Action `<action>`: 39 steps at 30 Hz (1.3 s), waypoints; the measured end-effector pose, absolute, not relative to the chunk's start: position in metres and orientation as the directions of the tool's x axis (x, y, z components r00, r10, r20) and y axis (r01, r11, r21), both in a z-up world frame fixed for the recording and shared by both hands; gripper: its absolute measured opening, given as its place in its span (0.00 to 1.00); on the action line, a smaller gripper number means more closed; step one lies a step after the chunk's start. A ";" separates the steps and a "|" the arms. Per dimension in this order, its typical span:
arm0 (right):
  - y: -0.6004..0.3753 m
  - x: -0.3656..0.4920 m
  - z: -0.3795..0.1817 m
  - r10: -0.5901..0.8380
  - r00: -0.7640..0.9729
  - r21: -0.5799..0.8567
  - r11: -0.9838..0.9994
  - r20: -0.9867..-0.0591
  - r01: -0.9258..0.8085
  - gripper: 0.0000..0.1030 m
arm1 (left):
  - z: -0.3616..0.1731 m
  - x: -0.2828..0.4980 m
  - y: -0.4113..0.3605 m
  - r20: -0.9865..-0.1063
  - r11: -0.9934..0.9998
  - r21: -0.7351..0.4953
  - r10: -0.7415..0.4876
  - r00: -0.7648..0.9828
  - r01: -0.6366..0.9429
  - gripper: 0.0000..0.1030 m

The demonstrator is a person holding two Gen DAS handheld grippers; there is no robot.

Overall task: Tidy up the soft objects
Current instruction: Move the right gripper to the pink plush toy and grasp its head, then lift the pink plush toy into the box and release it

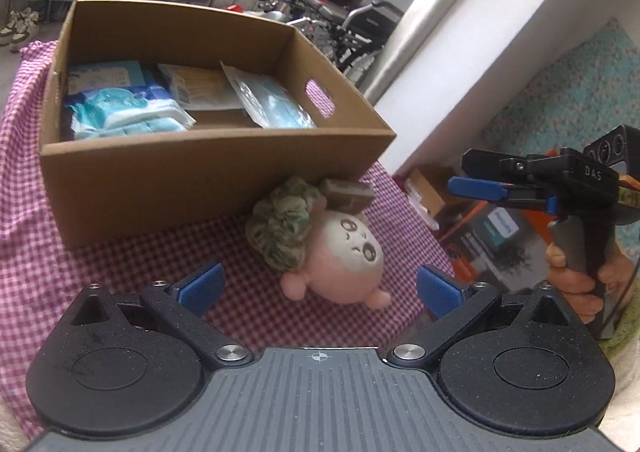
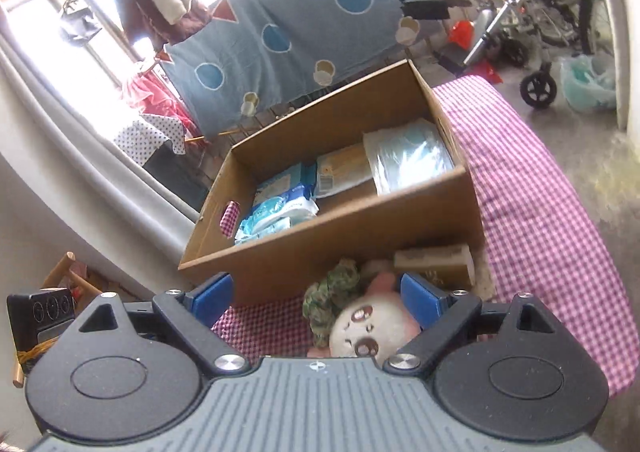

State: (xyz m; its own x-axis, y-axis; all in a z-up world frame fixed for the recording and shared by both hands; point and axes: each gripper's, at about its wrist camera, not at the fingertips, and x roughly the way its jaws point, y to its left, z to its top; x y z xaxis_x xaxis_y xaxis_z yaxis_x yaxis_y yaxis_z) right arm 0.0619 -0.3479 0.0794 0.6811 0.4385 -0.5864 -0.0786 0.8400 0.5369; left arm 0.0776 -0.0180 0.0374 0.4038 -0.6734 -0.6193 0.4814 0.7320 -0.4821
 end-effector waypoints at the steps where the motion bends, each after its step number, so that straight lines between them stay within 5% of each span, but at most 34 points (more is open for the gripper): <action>1: -0.350 0.059 0.069 0.438 0.682 0.556 0.829 -0.586 -0.054 0.87 | 0.031 0.075 -0.027 -0.628 0.722 -0.482 -0.680 0.379 0.496 0.99; 6: -0.360 0.059 0.032 0.427 0.672 0.593 0.805 -0.605 0.023 0.76 | 0.004 0.074 -0.069 -0.680 0.686 -0.461 -0.681 0.273 0.563 0.99; 18: -0.372 0.102 -0.029 0.515 0.556 0.649 0.758 -0.653 0.060 0.76 | -0.050 0.105 -0.132 -0.799 0.730 -0.426 -0.581 0.156 0.535 0.98; 29: -0.372 0.070 -0.049 0.620 0.514 0.760 0.642 -0.592 0.100 0.76 | -0.039 0.098 -0.124 -0.782 0.729 -0.443 -0.598 0.173 0.522 0.98; 39: -0.375 0.053 -0.049 0.606 0.561 0.785 0.605 -0.564 0.136 0.63 | -0.036 0.087 -0.140 -0.768 0.694 -0.436 -0.619 0.166 0.572 0.95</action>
State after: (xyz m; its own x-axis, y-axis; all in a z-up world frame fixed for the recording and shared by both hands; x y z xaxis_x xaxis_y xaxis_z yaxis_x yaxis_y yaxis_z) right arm 0.0528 -0.3749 -0.0492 0.5605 0.6061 -0.5643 0.1362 0.6047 0.7847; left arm 0.0870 -0.1399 -0.0360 0.1660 -0.6190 -0.7677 0.5721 0.6945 -0.4363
